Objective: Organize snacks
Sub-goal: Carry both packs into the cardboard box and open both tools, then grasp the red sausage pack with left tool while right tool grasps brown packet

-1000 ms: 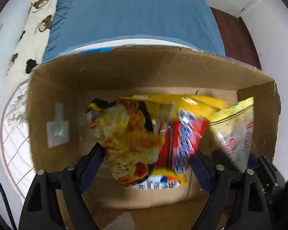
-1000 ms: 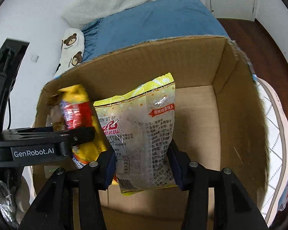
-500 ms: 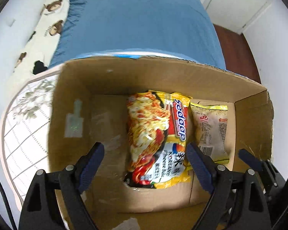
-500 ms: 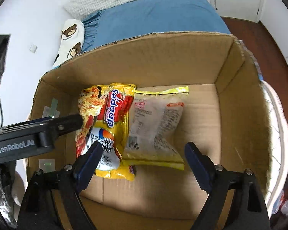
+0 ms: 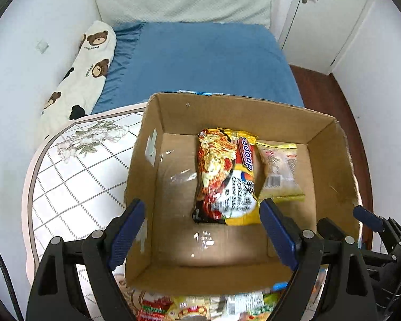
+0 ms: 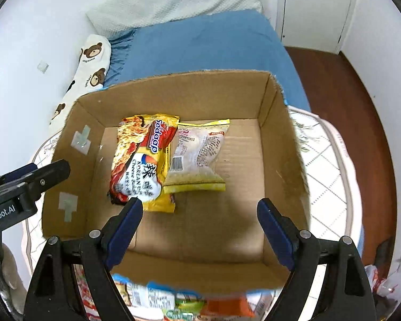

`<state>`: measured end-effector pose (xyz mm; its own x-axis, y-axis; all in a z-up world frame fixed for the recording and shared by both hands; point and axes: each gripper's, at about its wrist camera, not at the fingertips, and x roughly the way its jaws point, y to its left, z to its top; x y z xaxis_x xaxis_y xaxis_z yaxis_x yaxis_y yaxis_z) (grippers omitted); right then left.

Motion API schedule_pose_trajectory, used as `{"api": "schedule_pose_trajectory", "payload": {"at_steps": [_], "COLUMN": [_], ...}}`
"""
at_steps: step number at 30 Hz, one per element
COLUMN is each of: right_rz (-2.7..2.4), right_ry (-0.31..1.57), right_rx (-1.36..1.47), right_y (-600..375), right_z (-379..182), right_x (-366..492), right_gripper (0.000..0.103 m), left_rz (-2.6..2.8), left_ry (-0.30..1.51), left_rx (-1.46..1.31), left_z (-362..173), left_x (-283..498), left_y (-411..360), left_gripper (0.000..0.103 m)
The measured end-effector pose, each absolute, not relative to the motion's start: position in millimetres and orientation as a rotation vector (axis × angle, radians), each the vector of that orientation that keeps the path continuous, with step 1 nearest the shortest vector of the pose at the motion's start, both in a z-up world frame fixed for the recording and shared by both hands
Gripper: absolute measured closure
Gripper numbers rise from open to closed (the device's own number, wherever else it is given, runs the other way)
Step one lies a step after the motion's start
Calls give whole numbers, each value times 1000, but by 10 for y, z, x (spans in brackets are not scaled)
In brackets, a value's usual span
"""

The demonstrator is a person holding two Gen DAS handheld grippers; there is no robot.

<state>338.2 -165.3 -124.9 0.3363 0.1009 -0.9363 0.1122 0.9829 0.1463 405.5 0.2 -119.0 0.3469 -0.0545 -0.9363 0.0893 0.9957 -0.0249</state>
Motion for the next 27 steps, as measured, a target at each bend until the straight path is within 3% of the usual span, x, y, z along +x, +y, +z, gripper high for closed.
{"api": "schedule_pose_trajectory", "payload": {"at_steps": [16, 27], "right_rz": [32, -12], "right_ry": [1161, 1381], "right_rx": [265, 393], "right_y": [-1537, -1656], "right_z": [-664, -1464], "right_x": [2379, 1355], "right_gripper": [10, 8], "left_rz": [-94, -7], "left_ry": [1143, 1399], "left_rx": [28, 190], "left_z": [-874, -1955], "left_x": [3034, 2070], "left_y": [217, 859], "left_gripper": [15, 15]}}
